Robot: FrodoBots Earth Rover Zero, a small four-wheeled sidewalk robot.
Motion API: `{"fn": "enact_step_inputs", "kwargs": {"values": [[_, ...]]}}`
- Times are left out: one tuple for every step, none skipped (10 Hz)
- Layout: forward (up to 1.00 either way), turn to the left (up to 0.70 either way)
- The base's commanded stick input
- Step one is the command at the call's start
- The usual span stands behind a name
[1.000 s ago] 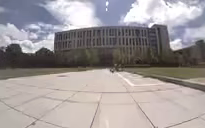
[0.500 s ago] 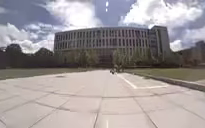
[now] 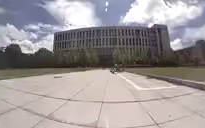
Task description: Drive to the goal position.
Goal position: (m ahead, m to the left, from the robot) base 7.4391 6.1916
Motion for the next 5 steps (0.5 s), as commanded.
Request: {"fn": "enact_step_inputs", "kwargs": {"values": [[0.7, 0.0], [0.7, 0.0], [0.7, 0.0], [0.7, 0.0], [0.7, 0.0]]}}
